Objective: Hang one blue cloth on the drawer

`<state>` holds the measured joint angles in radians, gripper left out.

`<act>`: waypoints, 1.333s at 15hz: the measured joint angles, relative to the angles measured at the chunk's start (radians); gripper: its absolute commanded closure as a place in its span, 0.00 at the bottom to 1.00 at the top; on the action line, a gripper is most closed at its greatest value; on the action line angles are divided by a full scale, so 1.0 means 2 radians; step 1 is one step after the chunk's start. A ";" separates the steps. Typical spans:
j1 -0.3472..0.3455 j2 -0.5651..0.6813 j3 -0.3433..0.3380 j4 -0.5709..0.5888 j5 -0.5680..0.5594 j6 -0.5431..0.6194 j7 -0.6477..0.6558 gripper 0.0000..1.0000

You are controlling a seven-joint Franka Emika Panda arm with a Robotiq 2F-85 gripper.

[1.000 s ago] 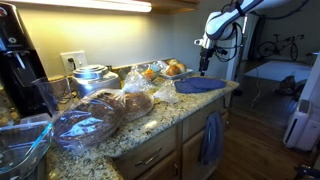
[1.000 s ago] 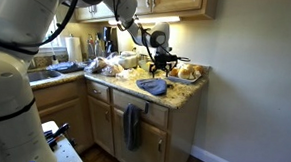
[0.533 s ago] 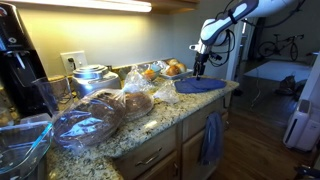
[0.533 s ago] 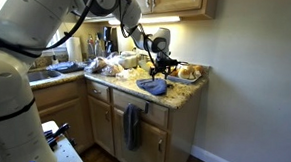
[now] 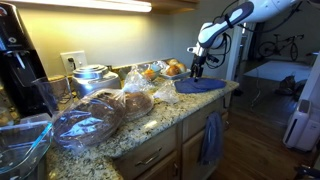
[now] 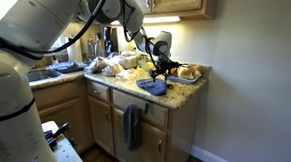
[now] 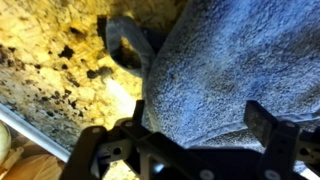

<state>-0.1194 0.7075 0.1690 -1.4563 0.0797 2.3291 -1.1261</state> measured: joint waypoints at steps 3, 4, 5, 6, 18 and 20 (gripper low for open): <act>0.001 0.007 0.006 0.016 0.000 0.000 -0.006 0.00; 0.001 0.008 0.008 0.019 0.000 0.000 -0.007 0.00; 0.001 0.009 0.009 0.021 0.000 -0.001 -0.009 0.00; 0.001 0.010 0.009 0.022 0.000 -0.001 -0.010 0.00; -0.001 0.020 0.011 0.023 0.000 -0.001 -0.026 0.69; -0.001 0.018 0.011 0.023 0.000 0.000 -0.027 0.84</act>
<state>-0.1209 0.7429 0.1910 -1.4109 0.0798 2.3288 -1.1802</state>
